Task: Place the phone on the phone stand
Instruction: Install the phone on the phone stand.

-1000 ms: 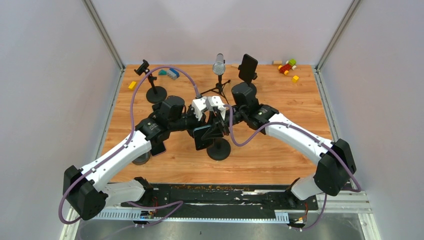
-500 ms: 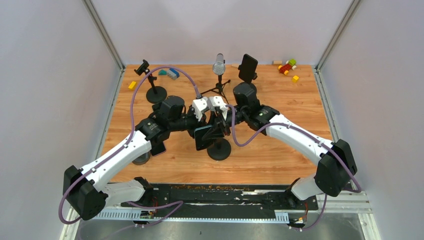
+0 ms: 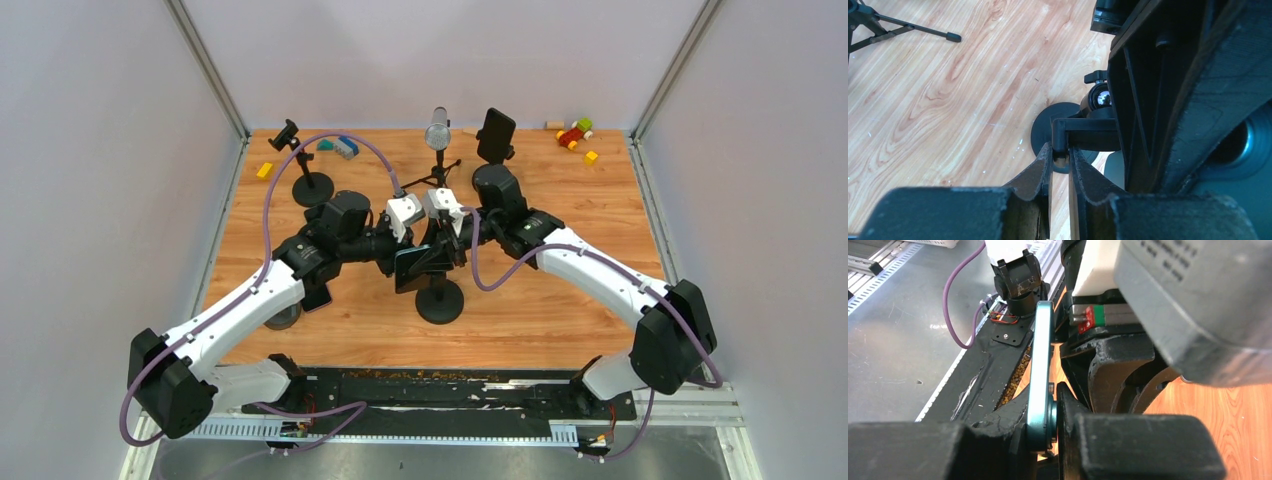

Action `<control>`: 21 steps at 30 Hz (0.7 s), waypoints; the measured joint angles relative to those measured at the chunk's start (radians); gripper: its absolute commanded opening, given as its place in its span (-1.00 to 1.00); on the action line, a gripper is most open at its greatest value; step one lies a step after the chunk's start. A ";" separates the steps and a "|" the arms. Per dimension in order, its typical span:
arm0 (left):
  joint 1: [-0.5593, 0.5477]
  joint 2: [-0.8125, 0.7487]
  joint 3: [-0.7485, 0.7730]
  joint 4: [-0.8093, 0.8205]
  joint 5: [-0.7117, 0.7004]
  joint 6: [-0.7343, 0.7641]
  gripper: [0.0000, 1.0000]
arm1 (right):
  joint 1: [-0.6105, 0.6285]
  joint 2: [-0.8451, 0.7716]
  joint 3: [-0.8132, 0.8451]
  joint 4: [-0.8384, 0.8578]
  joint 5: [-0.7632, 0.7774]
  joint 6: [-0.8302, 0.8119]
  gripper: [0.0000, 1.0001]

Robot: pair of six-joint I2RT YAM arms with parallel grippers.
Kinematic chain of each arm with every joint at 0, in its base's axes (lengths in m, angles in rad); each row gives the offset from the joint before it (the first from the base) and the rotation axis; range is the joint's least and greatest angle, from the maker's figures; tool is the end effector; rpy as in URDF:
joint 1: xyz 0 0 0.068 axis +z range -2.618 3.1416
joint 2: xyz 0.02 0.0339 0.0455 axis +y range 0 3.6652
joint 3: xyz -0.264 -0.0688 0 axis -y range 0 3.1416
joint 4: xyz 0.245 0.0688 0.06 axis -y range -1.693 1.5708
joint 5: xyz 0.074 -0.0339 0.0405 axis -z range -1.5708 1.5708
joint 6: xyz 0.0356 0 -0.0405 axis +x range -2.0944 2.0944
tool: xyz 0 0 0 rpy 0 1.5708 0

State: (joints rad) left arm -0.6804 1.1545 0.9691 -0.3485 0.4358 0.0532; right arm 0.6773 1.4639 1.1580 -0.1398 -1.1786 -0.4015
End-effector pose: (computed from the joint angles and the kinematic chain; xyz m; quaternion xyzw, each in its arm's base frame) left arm 0.1900 -0.1731 0.3147 0.4041 0.7532 -0.3279 0.4023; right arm 0.2308 0.2278 0.3217 -0.6155 0.4511 0.5266 0.3745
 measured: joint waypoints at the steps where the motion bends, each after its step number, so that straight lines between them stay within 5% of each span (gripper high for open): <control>1: 0.000 0.000 0.000 0.000 0.000 0.000 -1.00 | 0.000 -0.003 -0.006 0.004 0.003 0.000 -1.00; 21: -0.020 -0.001 -0.019 0.057 -0.089 -0.074 -1.00 | -0.014 -0.144 -0.111 -0.003 0.211 0.124 -1.00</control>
State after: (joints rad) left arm -0.7002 1.1538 0.9504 -0.2916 0.3470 -0.0204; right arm 0.6632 1.3197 1.0466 -0.1432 -0.9676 -0.2779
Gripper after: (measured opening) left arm 0.195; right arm 0.159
